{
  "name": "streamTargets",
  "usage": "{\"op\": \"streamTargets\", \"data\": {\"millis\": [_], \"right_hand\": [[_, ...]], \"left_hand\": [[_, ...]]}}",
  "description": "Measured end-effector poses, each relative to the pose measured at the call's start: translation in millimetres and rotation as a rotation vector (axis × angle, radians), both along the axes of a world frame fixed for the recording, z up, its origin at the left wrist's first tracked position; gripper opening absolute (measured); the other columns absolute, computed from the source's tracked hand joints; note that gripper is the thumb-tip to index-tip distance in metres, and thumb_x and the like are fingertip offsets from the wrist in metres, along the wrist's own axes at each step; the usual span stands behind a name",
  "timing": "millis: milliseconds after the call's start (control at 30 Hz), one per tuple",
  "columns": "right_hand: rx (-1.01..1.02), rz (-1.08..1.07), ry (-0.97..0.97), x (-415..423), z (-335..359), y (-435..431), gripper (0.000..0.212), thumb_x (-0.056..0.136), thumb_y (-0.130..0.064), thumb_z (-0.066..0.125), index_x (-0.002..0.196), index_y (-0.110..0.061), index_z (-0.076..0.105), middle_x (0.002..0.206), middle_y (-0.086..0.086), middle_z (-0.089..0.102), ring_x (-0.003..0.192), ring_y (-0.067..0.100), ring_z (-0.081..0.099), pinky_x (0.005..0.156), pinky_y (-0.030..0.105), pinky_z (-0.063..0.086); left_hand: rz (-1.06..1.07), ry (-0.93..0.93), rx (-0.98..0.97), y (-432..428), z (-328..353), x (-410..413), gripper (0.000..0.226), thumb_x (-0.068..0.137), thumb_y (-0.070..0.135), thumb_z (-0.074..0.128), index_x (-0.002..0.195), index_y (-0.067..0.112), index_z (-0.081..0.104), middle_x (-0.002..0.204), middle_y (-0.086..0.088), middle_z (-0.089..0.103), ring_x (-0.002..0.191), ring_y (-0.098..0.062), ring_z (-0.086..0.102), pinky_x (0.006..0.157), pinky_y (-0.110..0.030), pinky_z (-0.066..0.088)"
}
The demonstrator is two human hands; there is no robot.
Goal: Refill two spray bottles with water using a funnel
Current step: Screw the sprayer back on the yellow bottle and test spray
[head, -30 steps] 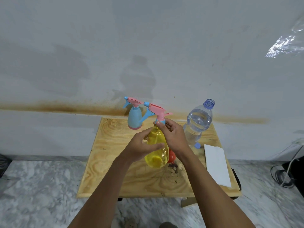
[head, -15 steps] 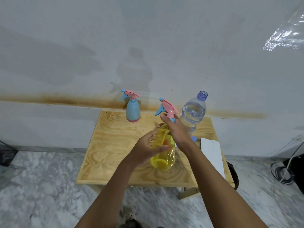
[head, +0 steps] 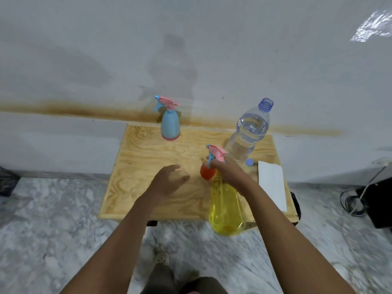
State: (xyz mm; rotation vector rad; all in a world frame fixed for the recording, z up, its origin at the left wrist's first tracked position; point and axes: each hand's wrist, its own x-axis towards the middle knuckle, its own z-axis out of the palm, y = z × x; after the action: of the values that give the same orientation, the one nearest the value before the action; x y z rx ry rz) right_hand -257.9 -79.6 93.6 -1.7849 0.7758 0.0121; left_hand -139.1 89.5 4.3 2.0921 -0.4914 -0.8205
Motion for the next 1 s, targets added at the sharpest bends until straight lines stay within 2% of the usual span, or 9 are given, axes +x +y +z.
{"op": "streamTargets", "data": {"millis": [67,167,267,367,500,600,733,833,1000], "right_hand": [[-0.05,0.056,0.101,-1.3,-13.2,7.9,0.027,0.1,-0.033,0.052,0.097,-0.014,0.071,0.095,0.003,0.061,0.079,0.007,0.054,0.078,0.03,0.042],[-0.012,0.015,0.202,1.7,-39.5,22.2,0.037,0.091,-0.046,0.054,0.067,-0.021,0.065,0.109,0.012,0.06,0.081,0.016,0.058,0.072,0.034,0.052],[0.009,-0.026,0.269,4.2,-51.9,31.1,0.032,0.096,-0.033,0.055,0.071,-0.018,0.068,0.104,0.019,0.067,0.08,0.022,0.058,0.056,0.027,0.049],[-0.023,-0.083,0.269,7.2,-59.7,33.9,0.038,0.098,-0.033,0.054,0.086,-0.002,0.073,0.089,0.015,0.069,0.078,0.023,0.059,0.061,0.027,0.044],[0.001,-0.112,0.222,8.4,-66.4,39.7,0.04,0.091,-0.047,0.055,0.078,-0.014,0.073,0.084,0.008,0.073,0.094,0.037,0.068,0.086,0.041,0.053],[-0.038,-0.068,0.267,8.6,-61.0,41.2,0.049,0.101,-0.042,0.044,0.092,-0.002,0.071,0.097,0.015,0.073,0.089,0.027,0.065,0.076,0.03,0.047],[-0.058,-0.062,0.271,9.5,-55.8,41.0,0.049,0.099,-0.046,0.041,0.078,-0.007,0.062,0.081,0.015,0.07,0.068,0.023,0.061,0.07,0.035,0.048],[0.026,-0.058,0.266,8.5,-50.3,42.2,0.043,0.102,-0.038,0.042,0.087,-0.004,0.063,0.076,0.007,0.067,0.059,0.021,0.062,0.057,0.02,0.048],[0.003,-0.019,0.281,7.6,-48.9,40.8,0.052,0.103,-0.044,0.04,0.098,0.0,0.068,0.082,-0.002,0.07,0.072,0.013,0.058,0.07,0.026,0.043]], "left_hand": [[-0.027,-0.157,0.209,0.5,-25.7,13.4,0.081,0.081,0.051,0.075,0.147,0.016,0.043,0.147,-0.012,0.042,0.134,-0.029,0.045,0.103,-0.036,0.042],[-0.117,-0.184,0.473,1.0,-50.9,21.5,0.1,0.078,0.061,0.072,0.155,0.02,0.023,0.161,-0.011,0.017,0.145,-0.033,0.026,0.115,-0.046,0.032],[-0.193,-0.252,0.642,5.2,-70.7,20.7,0.1,0.076,0.066,0.069,0.154,0.026,0.021,0.163,-0.007,0.006,0.148,-0.033,0.015,0.117,-0.05,0.026],[-0.211,-0.325,0.648,6.5,-77.5,20.6,0.093,0.076,0.063,0.069,0.15,0.025,0.028,0.161,-0.007,0.01,0.145,-0.033,0.017,0.114,-0.052,0.029],[-0.215,-0.315,0.641,5.9,-79.7,22.2,0.093,0.075,0.063,0.071,0.148,0.025,0.03,0.161,-0.008,0.009,0.145,-0.034,0.017,0.113,-0.054,0.031],[-0.213,-0.313,0.638,5.6,-81.0,22.7,0.095,0.072,0.065,0.073,0.148,0.026,0.03,0.161,-0.007,0.009,0.144,-0.033,0.017,0.112,-0.055,0.032],[-0.206,-0.301,0.64,3.9,-80.8,23.3,0.096,0.072,0.064,0.074,0.148,0.026,0.031,0.161,-0.007,0.008,0.145,-0.033,0.016,0.112,-0.055,0.031],[-0.204,-0.29,0.65,2.2,-80.3,23.2,0.098,0.072,0.065,0.074,0.149,0.026,0.029,0.161,-0.007,0.007,0.146,-0.033,0.014,0.113,-0.055,0.03],[-0.196,-0.291,0.653,1.8,-78.8,22.9,0.097,0.072,0.065,0.074,0.149,0.026,0.03,0.161,-0.007,0.008,0.146,-0.033,0.015,0.113,-0.054,0.03]]}}
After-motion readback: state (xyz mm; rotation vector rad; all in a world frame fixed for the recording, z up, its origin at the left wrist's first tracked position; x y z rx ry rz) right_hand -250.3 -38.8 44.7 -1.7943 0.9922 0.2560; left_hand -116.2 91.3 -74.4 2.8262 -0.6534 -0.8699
